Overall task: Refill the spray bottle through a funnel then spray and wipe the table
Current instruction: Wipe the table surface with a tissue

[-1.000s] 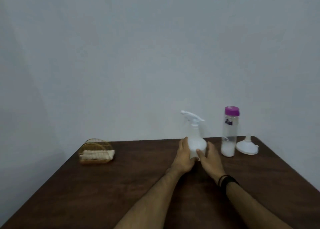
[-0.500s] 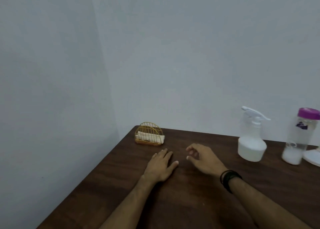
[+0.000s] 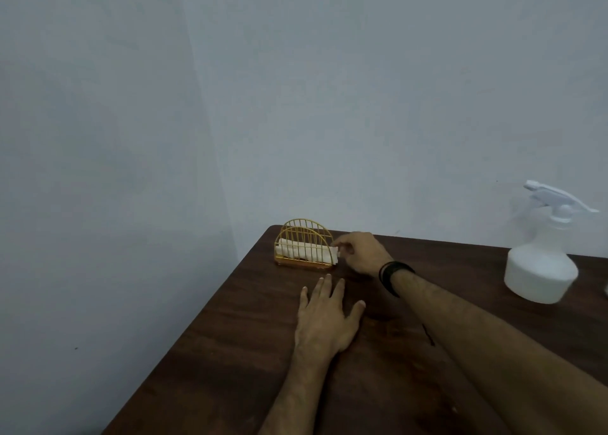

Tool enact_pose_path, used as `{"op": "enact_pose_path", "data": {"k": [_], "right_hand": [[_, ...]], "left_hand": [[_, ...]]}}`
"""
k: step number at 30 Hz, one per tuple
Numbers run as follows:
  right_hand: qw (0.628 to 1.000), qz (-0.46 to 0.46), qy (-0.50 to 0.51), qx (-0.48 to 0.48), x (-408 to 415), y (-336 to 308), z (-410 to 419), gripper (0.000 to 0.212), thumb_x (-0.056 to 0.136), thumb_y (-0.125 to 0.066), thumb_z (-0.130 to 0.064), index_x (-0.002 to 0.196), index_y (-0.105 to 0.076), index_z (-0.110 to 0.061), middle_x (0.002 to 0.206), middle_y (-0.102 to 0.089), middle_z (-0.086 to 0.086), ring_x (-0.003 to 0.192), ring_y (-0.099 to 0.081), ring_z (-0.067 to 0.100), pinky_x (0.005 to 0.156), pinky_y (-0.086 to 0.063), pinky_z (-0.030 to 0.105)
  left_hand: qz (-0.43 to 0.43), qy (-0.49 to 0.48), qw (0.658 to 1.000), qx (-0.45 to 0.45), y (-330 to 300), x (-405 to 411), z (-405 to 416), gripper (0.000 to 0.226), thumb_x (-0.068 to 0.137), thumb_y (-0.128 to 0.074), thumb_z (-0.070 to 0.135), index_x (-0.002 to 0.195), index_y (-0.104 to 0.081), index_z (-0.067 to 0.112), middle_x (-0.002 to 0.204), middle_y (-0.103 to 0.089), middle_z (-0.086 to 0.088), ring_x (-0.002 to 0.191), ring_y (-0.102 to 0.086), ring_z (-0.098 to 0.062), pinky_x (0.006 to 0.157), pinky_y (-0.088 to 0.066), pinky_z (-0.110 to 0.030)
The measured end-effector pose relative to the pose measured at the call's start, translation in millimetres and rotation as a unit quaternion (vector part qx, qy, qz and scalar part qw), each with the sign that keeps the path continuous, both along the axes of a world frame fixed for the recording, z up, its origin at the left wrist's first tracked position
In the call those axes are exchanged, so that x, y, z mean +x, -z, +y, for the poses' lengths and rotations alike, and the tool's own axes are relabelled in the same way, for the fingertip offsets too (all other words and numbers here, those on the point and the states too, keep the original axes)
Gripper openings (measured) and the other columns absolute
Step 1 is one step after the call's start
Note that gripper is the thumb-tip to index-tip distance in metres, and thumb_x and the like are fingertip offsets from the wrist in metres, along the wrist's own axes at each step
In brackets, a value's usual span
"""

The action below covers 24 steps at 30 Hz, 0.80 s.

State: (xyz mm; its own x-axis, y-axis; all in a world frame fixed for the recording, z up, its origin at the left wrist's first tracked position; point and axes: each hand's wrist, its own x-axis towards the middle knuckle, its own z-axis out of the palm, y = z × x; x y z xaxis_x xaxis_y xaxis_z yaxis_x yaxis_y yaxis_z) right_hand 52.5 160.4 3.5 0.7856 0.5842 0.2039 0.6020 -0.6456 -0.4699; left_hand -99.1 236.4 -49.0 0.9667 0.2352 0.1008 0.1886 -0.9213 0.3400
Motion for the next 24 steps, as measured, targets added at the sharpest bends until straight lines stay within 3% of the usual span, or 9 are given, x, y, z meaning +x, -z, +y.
{"op": "enact_pose_path", "data": {"k": [5, 9, 12, 18, 24], "right_hand": [[0.999, 0.009, -0.033, -0.019, 13, 9, 12, 0.031, 0.095, -0.068, -0.022, 0.126, -0.07, -0.026, 0.122, -0.07, 0.002, 0.105, -0.063, 0.016, 0.095, -0.055, 0.038], [0.999, -0.015, -0.006, 0.036, 15, 15, 11, 0.014, 0.092, -0.071, -0.026, 0.104, -0.079, -0.024, 0.108, -0.074, -0.003, 0.098, -0.064, 0.011, 0.092, -0.056, 0.038], [0.997, -0.034, 0.012, 0.064, 13, 19, 11, 0.011, 0.092, -0.071, -0.029, 0.098, -0.079, -0.026, 0.106, -0.073, -0.005, 0.099, -0.063, 0.013, 0.09, -0.056, 0.039], [0.975, -0.016, 0.058, 0.213, 15, 13, 9, 0.01, 0.084, -0.08, -0.024, 0.093, -0.082, -0.021, 0.097, -0.074, -0.003, 0.092, -0.064, 0.011, 0.083, -0.056, 0.032], [0.915, 0.09, 0.087, 0.383, 13, -9, 1, 0.01, 0.088, -0.071, -0.01, 0.08, -0.074, -0.015, 0.088, -0.072, -0.003, 0.089, -0.062, 0.014, 0.077, -0.048, 0.024]], "left_hand": [[-0.004, -0.003, 1.0, -0.001, -1, 1, -1, 0.072, 0.097, -0.029, 0.064, 0.157, -0.022, 0.025, 0.167, -0.012, -0.003, 0.154, -0.004, -0.016, 0.124, 0.003, -0.045], [-0.007, -0.003, 1.0, -0.006, -1, 1, -2, 0.072, 0.097, -0.03, 0.063, 0.157, -0.023, 0.024, 0.167, -0.013, -0.003, 0.154, -0.004, -0.016, 0.125, 0.003, -0.046], [-0.003, -0.002, 1.0, -0.003, -1, 1, -2, 0.072, 0.097, -0.03, 0.064, 0.157, -0.022, 0.024, 0.167, -0.013, -0.003, 0.154, -0.005, -0.016, 0.125, 0.002, -0.046], [-0.005, -0.003, 1.0, -0.011, -3, 1, -2, 0.072, 0.096, -0.033, 0.064, 0.156, -0.024, 0.025, 0.166, -0.015, -0.003, 0.154, -0.007, -0.016, 0.124, 0.002, -0.045], [-0.008, -0.008, 1.0, -0.014, -5, -1, -3, 0.072, 0.095, -0.034, 0.065, 0.156, -0.026, 0.026, 0.166, -0.016, -0.002, 0.153, -0.008, -0.016, 0.124, 0.001, -0.045]]}}
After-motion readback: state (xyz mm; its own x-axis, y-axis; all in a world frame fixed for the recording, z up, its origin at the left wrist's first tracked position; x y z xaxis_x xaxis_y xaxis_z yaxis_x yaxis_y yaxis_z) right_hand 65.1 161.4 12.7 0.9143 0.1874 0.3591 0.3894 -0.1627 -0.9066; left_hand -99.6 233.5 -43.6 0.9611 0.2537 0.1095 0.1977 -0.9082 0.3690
